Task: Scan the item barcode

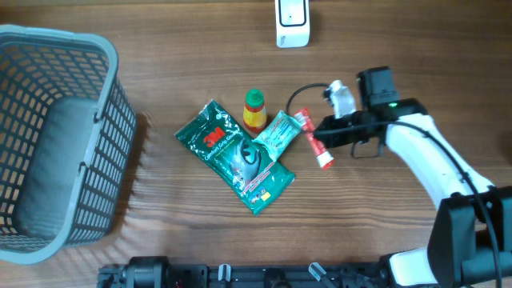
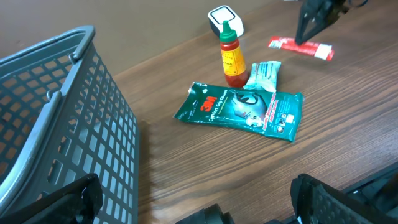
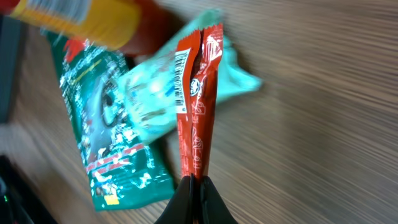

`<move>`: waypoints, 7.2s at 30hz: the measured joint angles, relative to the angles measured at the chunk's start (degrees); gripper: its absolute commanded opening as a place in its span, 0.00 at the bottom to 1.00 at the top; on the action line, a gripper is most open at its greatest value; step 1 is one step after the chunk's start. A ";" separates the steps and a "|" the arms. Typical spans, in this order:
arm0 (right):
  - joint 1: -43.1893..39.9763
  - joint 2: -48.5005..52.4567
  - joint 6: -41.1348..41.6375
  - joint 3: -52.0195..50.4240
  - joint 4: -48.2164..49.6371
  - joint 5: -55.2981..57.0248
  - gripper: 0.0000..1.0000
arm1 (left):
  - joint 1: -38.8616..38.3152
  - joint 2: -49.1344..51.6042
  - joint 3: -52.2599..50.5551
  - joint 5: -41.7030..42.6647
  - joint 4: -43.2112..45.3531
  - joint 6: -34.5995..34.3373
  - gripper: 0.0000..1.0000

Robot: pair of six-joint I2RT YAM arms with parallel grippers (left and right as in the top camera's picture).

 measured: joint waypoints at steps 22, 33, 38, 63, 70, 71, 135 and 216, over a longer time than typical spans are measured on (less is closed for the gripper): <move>7.65 10.21 -4.11 -0.50 2.73 6.84 0.53 | 0.00 0.00 0.00 0.00 0.02 0.00 1.00; 7.65 10.21 -9.77 -0.50 4.28 6.14 0.33 | 0.00 0.00 0.00 0.02 0.02 0.00 1.00; 7.13 10.23 -12.39 -0.50 4.24 3.30 0.34 | 0.00 0.00 0.00 0.02 0.02 0.00 1.00; 5.60 5.09 -14.14 6.19 -10.47 -1.88 0.05 | 0.00 0.00 0.00 0.02 0.02 0.00 1.00; 7.08 -3.10 -18.08 6.51 -21.86 -8.50 0.05 | 0.00 0.00 0.00 0.02 0.02 0.00 1.00; 8.41 -3.58 -18.40 6.51 -22.62 -9.03 0.05 | 0.00 0.00 0.00 0.00 0.02 0.00 1.00; 4.37 44.33 -53.62 40.70 54.97 53.22 0.04 | 0.00 -0.02 0.04 0.02 0.00 0.00 1.00; 19.28 15.19 44.17 41.42 -15.26 26.49 1.00 | 0.00 -0.02 0.04 0.00 0.00 0.00 1.00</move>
